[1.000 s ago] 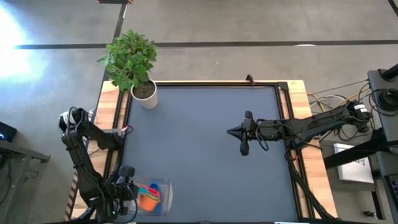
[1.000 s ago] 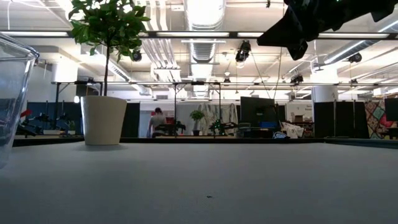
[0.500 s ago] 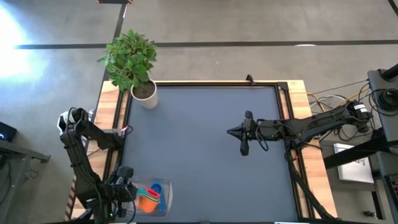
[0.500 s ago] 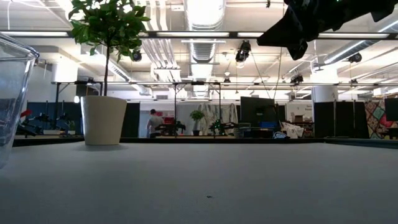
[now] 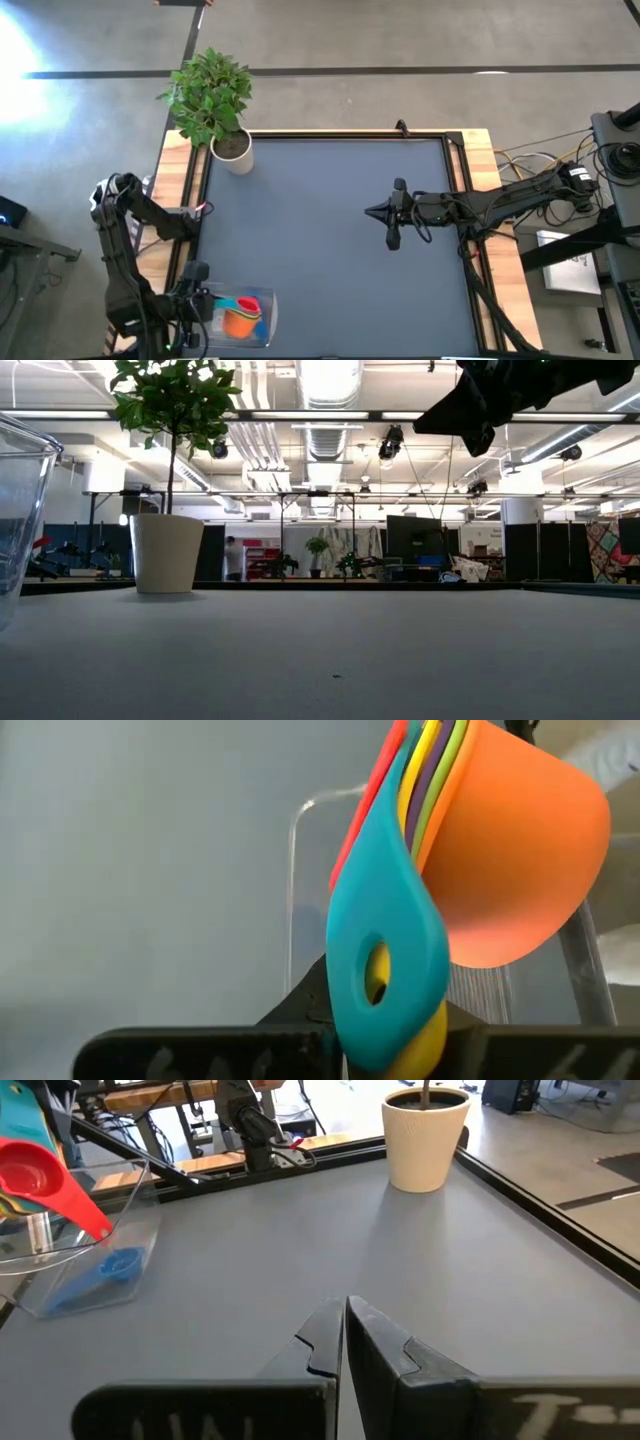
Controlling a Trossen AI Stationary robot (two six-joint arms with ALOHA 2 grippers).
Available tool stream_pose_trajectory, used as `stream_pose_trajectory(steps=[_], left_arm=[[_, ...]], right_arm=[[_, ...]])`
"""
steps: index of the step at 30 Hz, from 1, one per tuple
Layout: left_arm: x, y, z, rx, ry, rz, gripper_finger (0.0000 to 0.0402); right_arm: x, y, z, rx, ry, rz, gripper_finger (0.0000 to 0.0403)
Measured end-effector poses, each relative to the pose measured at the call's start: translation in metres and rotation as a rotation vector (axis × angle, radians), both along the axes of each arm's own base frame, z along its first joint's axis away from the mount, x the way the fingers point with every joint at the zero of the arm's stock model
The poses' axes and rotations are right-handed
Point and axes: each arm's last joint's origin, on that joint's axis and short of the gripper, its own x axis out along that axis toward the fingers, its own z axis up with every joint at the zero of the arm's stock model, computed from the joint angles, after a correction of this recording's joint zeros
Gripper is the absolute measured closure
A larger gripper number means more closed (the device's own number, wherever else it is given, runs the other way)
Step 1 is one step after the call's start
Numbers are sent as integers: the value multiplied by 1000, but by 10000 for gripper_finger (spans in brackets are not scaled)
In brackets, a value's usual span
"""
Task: Nest measuring cups in basket
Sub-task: Put the stacked measuring cups into the bin
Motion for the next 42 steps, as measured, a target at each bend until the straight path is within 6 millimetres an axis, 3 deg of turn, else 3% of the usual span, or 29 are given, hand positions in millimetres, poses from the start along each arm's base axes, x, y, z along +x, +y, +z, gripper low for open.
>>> stream_pose_trajectory(steps=[14,24,35,42], left_arm=[[-4,22,9,37,-201,21,398],[-13,63,-16,-38,-372,73,398],[-8,112,-40,-29,-470,155,398],[1,128,-46,-28,-518,181,398]], right_arm=[[0,0,0,9,-1,-2,394],[-1,0,-5,6,12,-2,394],[-1,0,-5,64,-28,-29,394],[18,4,-5,66,-89,54,394]])
